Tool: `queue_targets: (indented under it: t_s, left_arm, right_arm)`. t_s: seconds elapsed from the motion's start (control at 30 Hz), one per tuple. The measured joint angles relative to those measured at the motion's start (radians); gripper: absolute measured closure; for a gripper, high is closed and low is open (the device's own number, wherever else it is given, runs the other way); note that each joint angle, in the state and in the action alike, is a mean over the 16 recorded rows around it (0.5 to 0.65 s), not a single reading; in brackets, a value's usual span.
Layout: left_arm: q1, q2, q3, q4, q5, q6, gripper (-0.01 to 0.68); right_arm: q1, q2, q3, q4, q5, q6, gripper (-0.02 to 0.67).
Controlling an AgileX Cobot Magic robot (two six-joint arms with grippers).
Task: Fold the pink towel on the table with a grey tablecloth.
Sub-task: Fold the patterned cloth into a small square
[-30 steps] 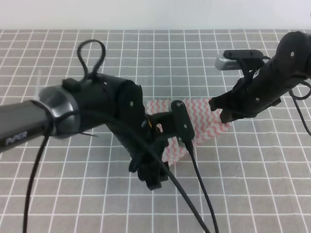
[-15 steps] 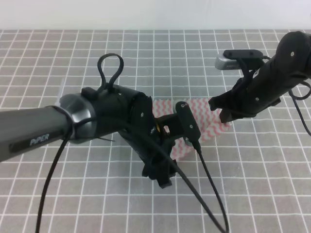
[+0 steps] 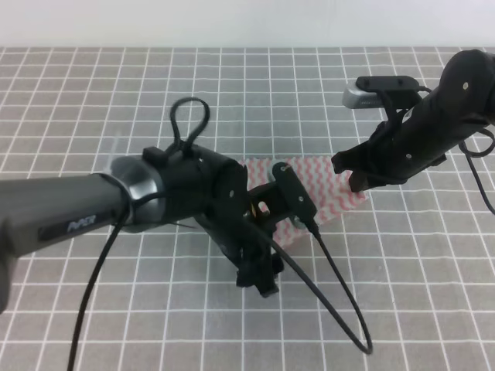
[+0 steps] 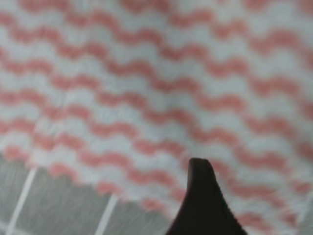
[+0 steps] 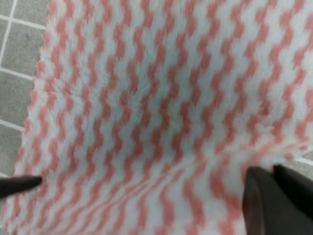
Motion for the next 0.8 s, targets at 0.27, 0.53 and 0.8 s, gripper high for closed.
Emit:
queue_targets:
  t_s: [0.27,0.53,0.8]
  left_arm:
    - [0.0,0.022,0.0,0.152,-0.013,-0.183,0.407]
    - [0.0,0.025,-0.021,0.218,-0.042,-0.25,0.611]
    - [0.009,0.032,-0.087,0.219,-0.059,-0.275,0.673]
  right_arm:
    - [0.0,0.003,0.0,-0.001,-0.004,0.0,0.664]
    - [-0.003,0.0,0.0,-0.01,-0.006,0.001,0.664]
    - [-0.014,-0.001,0.0,-0.03,-0.011,0.004,0.665]
